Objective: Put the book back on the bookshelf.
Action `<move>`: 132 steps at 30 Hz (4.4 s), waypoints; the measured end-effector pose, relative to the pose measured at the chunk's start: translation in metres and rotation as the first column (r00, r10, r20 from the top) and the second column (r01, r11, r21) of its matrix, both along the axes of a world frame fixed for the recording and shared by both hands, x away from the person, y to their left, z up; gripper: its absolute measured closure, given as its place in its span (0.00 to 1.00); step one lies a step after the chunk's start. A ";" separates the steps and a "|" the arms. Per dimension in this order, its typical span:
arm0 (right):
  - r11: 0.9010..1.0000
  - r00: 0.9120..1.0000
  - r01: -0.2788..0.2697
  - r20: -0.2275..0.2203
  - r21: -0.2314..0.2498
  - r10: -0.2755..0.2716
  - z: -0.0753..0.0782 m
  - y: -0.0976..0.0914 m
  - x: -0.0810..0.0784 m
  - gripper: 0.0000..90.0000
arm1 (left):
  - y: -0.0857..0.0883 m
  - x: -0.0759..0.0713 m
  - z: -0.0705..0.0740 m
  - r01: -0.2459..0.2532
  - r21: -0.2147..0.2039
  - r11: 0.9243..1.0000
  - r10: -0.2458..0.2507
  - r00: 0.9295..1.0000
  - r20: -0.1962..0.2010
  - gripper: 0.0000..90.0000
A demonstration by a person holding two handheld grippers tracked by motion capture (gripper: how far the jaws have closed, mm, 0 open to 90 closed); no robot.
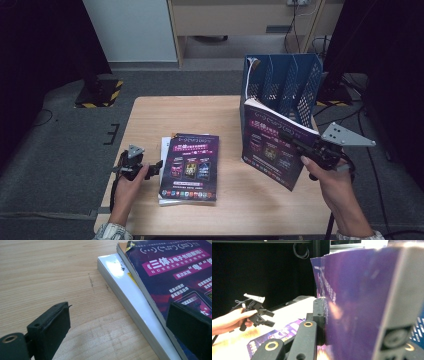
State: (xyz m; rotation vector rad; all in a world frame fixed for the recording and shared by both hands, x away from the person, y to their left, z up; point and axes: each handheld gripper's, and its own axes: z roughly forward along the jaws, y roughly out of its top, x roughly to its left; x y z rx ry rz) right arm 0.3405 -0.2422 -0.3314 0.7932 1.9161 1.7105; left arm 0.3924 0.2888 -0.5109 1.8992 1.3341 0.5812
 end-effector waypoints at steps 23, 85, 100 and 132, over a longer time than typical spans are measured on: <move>0.992 0.991 0.124 0.035 0.030 -0.125 0.030 -0.027 -0.002 0.92 | 0.000 0.000 0.000 -0.001 0.004 1.000 0.001 1.000 0.001 0.06; 0.882 0.885 0.461 -0.026 -0.100 -0.465 0.034 -0.020 0.128 0.92 | -0.001 0.000 -0.001 0.005 0.024 1.000 -0.005 1.000 0.001 0.05; 0.869 0.868 0.484 -0.066 -0.106 -0.491 0.024 -0.018 0.146 0.92 | -0.002 0.000 -0.001 0.009 0.035 0.999 -0.009 1.000 0.000 0.05; 0.844 0.842 0.534 -0.057 -0.054 -0.536 0.000 0.004 0.190 0.92 | -0.005 -0.002 -0.003 0.013 0.036 0.999 -0.013 1.000 -0.005 0.05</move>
